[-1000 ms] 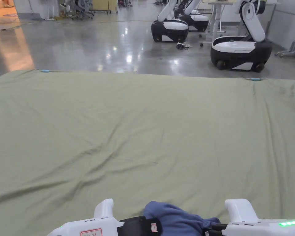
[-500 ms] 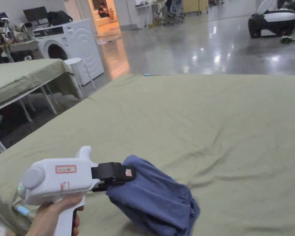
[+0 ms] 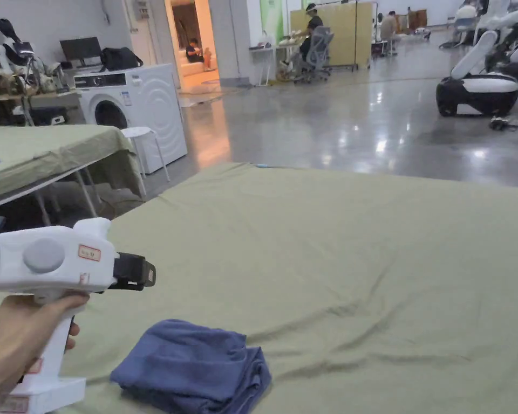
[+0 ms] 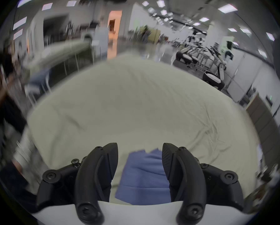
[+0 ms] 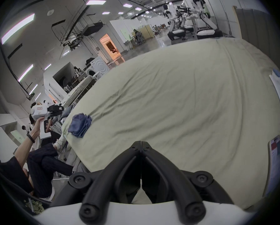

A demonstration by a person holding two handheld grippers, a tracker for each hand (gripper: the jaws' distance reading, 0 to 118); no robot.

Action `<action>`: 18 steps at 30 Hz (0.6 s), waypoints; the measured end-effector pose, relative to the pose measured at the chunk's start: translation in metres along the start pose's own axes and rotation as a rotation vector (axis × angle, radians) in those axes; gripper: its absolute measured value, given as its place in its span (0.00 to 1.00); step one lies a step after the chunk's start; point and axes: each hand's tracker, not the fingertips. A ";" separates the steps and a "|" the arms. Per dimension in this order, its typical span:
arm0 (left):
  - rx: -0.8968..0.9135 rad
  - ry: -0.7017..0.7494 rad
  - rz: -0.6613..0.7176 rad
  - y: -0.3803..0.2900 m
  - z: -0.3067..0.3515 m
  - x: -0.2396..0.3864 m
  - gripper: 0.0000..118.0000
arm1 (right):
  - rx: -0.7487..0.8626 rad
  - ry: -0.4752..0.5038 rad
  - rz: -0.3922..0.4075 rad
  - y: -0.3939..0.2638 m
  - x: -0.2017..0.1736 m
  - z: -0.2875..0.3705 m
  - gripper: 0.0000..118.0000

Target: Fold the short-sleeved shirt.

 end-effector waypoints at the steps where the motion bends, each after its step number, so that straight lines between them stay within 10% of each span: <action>1: 0.053 -0.003 -0.061 0.005 0.018 0.016 0.48 | 0.026 0.002 -0.001 0.005 -0.001 0.005 0.00; 18: 0.654 -0.301 -0.181 -0.105 0.141 0.260 0.39 | 0.447 -0.285 0.205 0.039 -0.024 0.042 0.00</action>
